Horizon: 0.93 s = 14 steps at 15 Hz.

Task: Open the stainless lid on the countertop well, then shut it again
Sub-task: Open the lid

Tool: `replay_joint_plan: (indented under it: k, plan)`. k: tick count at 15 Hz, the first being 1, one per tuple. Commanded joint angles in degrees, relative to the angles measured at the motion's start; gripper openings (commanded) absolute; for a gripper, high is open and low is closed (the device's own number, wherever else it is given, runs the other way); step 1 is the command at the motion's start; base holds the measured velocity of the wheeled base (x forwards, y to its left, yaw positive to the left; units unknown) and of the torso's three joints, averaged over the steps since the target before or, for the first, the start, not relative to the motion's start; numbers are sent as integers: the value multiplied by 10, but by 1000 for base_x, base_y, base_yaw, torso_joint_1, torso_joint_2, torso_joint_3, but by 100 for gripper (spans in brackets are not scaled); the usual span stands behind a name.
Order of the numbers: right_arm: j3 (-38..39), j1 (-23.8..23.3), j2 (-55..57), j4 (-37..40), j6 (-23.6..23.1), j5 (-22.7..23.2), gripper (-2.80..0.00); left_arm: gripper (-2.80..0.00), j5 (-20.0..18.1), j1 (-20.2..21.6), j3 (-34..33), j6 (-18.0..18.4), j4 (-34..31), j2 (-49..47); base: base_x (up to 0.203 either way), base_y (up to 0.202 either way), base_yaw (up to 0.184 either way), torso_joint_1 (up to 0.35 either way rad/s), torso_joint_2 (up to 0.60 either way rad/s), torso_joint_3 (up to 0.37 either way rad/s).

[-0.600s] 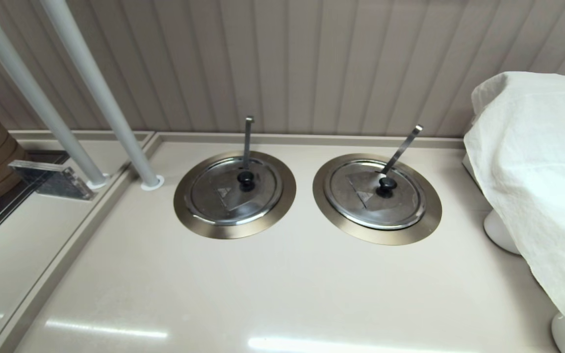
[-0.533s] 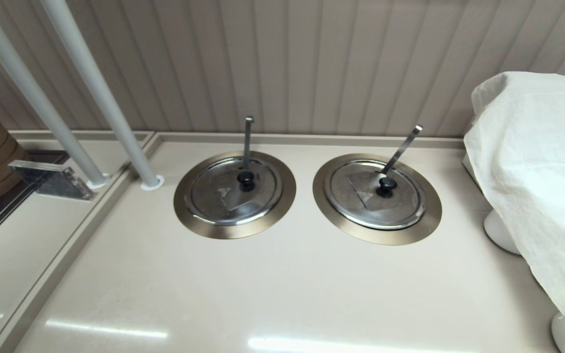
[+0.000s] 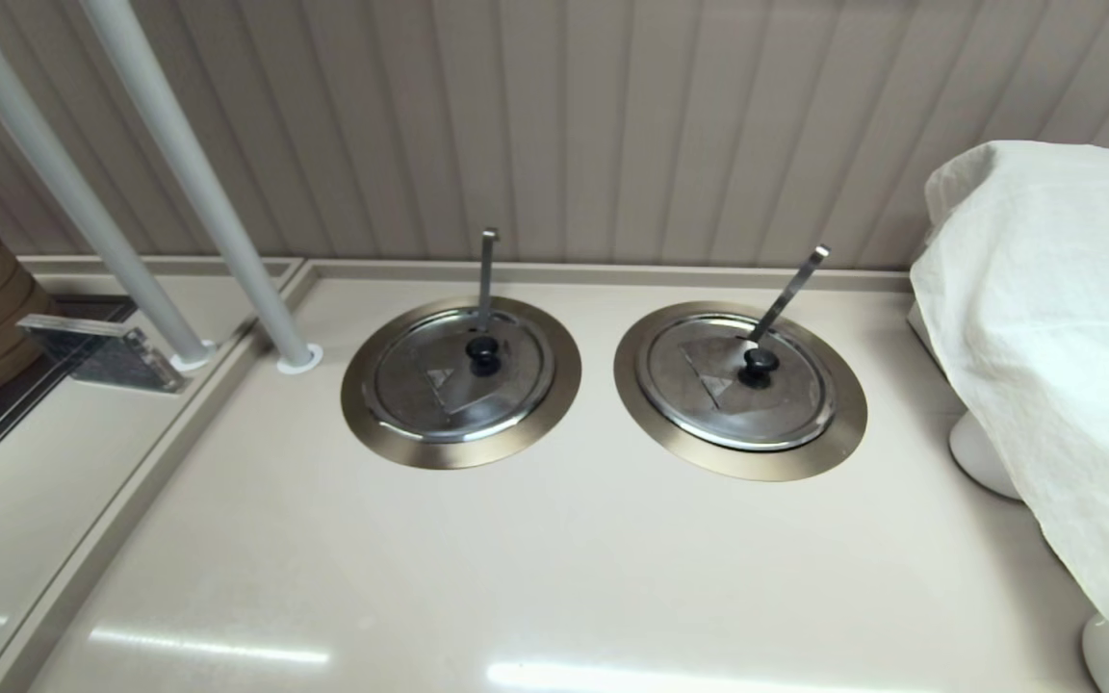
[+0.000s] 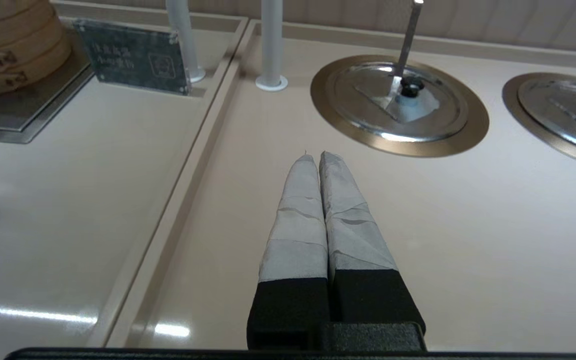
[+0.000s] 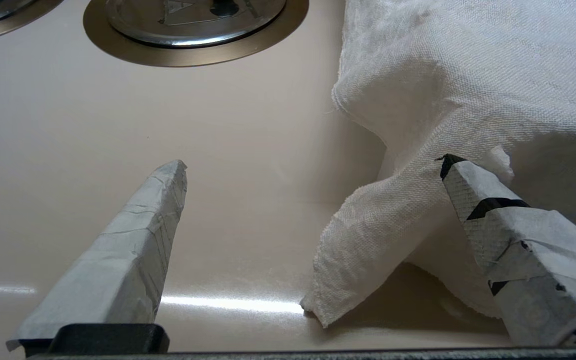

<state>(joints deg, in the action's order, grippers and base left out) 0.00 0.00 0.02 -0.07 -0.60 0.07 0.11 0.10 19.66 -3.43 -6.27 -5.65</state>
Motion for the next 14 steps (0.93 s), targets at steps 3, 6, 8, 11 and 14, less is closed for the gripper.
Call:
replay_joint_plan:
  k: [3,6,8,11,14]
  plan:
    - [0,0,1,0,0,0,0,-280,0,2,129,-19,-13,-188,0,0,0,0,0,0]
    - [0,0,1,0,0,0,0,-280,0,2,228,-73,-17,-343,0,0,0,0,0,0]
    - [0,0,0,0,0,0,0,-280,0,-2,278,-115,-17,-454,0,0,0,0,0,0]
    - [0,0,0,0,0,0,0,-280,12,-30,373,-164,-18,-622,0,0,0,0,0,0]
    - [0,0,0,0,0,0,0,-280,102,-162,472,-173,-18,-766,0,0,0,0,0,0]
